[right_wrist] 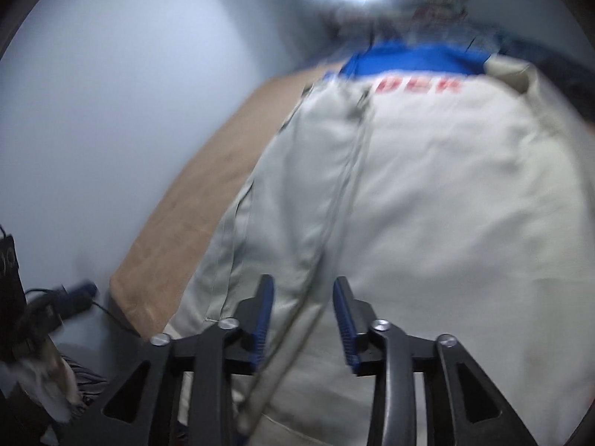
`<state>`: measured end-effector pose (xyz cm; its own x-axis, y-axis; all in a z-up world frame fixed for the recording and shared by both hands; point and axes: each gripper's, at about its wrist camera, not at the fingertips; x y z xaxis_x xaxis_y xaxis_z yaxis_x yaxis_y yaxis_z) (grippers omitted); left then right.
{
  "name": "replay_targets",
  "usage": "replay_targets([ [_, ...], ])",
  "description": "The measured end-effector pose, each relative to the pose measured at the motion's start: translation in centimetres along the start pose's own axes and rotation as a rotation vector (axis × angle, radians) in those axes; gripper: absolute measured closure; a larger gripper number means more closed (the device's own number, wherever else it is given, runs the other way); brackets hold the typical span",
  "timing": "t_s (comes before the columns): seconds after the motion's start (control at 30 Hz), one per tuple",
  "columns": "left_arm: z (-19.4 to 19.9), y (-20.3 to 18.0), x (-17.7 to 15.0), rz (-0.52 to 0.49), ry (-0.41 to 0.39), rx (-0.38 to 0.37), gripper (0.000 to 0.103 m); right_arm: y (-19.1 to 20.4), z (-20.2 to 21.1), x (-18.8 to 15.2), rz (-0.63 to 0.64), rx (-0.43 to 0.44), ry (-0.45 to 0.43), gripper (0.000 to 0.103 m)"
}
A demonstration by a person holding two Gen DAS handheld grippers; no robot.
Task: Fold large clothes
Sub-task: 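Release the cuff from the left tool and lift both tools away, then move the right tool to the blue cuff of the spread sleeve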
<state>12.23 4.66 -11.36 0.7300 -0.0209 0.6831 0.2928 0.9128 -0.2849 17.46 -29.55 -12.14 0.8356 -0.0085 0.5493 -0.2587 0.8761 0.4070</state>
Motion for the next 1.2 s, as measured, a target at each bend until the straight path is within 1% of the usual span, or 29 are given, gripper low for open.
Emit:
replay_targets([
  [0.03, 0.4, 0.2, 0.4, 0.004, -0.018, 0.000, 0.045, -0.5, 1.3, -0.1, -0.011, -0.004, -0.016, 0.064],
  [0.07, 0.6, 0.3, 0.6, 0.007, -0.026, -0.001, 0.042, -1.1, 2.4, -0.2, -0.028, -0.006, -0.030, 0.064],
  [0.2, 0.2, -0.4, 1.1, 0.020, 0.004, -0.033, 0.042, -3.8, 6.8, -1.1, -0.088, -0.040, -0.060, 0.062],
  [0.3, -0.6, -2.0, 1.9, -0.004, 0.034, -0.047, 0.042, -6.2, 9.1, -1.6, -0.115, -0.079, -0.076, 0.061],
  [0.4, -1.0, -4.0, 2.7, -0.034, 0.051, -0.068, 0.042, -9.7, 11.0, -2.2, -0.206, -0.088, -0.077, 0.061],
  [0.5, -1.3, -6.3, 3.7, -0.056, 0.056, -0.116, 0.042, -13.1, 12.9, -3.0, -0.296, -0.096, -0.099, 0.061],
  [0.53, -1.4, -7.1, 4.1, -0.064, 0.055, -0.133, 0.042, -14.3, 13.8, -3.3, -0.321, -0.119, -0.117, 0.057],
  [0.57, -1.5, -7.9, 4.5, -0.076, 0.056, -0.145, 0.042, -15.4, 14.7, -3.7, -0.347, -0.142, -0.137, 0.045],
  [0.6, -1.7, -8.9, 4.9, -0.094, 0.054, -0.155, 0.042, -16.2, 15.2, -4.0, -0.367, -0.153, -0.153, 0.040],
  [0.63, -2.0, -9.7, 5.2, -0.112, 0.053, -0.160, 0.042, -17.9, 16.3, -4.5, -0.412, -0.162, -0.180, 0.038],
  [0.73, -2.6, -11.8, 5.8, -0.157, 0.054, -0.170, 0.042, -21.4, 18.5, -5.7, -0.508, -0.177, -0.215, 0.039],
  [0.83, -3.6, -13.5, 5.9, -0.195, 0.064, -0.183, 0.042, -23.9, 20.3, -6.3, -0.548, -0.227, -0.249, 0.039],
  [0.93, -4.6, -14.5, 5.5, -0.217, 0.079, -0.189, 0.042, -27.3, 22.2, -7.5, -0.637, -0.276, -0.292, 0.039],
  [1.03, -5.9, -14.6, 5.2, -0.207, 0.105, -0.197, 0.042, -29.8, 23.3, -8.8, -0.729, -0.278, -0.315, 0.039],
  [1.13, -7.3, -14.5, 5.0, -0.179, 0.140, -0.205, 0.042, -32.2, 23.5, -10.3, -0.797, -0.311, -0.307, 0.040],
  [1.2, -7.8, -14.6, 5.0, -0.182, 0.146, -0.202, 0.042, -33.6, 23.5, -11.3, -0.837, -0.323, -0.304, 0.041],
])
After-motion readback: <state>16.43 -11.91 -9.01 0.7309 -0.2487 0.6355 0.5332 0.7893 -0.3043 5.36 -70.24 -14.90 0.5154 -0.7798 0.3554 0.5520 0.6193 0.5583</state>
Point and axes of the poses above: each gripper's, at about its wrist camera, not at the fingertips, and z roughly against the way its jaws point, y to its left, x to its top, and after that the axes turned 1 degree about x, right-handed
